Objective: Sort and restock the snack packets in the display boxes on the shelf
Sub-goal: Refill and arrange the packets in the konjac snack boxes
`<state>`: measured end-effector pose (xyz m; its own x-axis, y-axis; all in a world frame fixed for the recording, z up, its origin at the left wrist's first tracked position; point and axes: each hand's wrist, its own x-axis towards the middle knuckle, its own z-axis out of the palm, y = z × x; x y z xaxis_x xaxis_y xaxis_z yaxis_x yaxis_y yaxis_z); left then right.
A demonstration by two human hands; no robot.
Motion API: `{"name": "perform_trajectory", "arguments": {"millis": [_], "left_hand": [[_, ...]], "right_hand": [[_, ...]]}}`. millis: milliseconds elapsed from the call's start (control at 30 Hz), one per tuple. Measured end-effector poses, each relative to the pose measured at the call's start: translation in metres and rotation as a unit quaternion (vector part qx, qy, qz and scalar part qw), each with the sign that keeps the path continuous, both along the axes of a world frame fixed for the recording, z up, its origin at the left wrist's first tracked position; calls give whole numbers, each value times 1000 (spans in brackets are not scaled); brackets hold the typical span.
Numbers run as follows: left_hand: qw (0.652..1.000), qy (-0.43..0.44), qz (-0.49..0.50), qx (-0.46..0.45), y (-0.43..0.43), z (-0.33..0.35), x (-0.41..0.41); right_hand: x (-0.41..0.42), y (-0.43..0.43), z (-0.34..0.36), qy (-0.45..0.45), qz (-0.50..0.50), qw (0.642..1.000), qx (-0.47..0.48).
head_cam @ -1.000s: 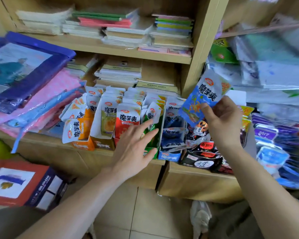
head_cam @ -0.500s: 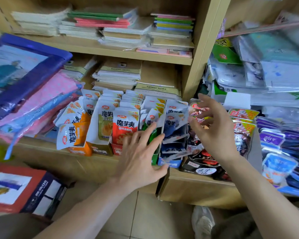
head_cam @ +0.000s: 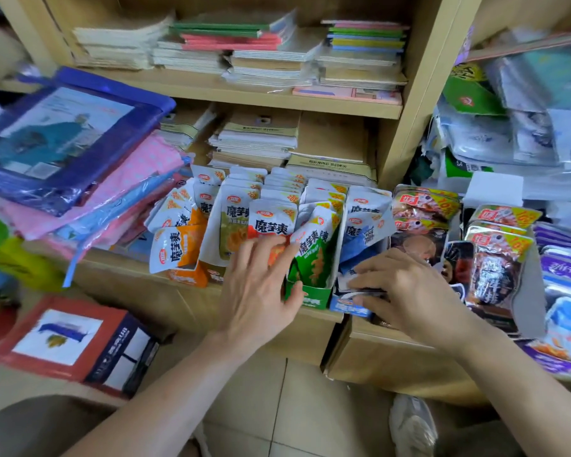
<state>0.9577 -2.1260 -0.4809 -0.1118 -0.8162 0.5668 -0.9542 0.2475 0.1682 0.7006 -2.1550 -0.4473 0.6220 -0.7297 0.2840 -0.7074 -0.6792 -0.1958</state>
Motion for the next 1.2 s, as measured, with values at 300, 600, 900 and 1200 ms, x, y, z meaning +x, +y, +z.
{"name": "perform_trajectory", "arguments": {"millis": [300,600,900,1200], "left_hand": [[991,-40,29,124,-12,15,21],[996,-38,-65,53,-44,44,0],[981,66,-150,102,-68,52,5],[951,112,-264,113,-57,43,33]], "right_hand": [[9,1,-3,7,-20,1000,9],[20,-5,-2,-46,-104,991,-76],[37,-51,21,27,-148,987,-60],[39,-77,30,26,-76,996,38]]}}
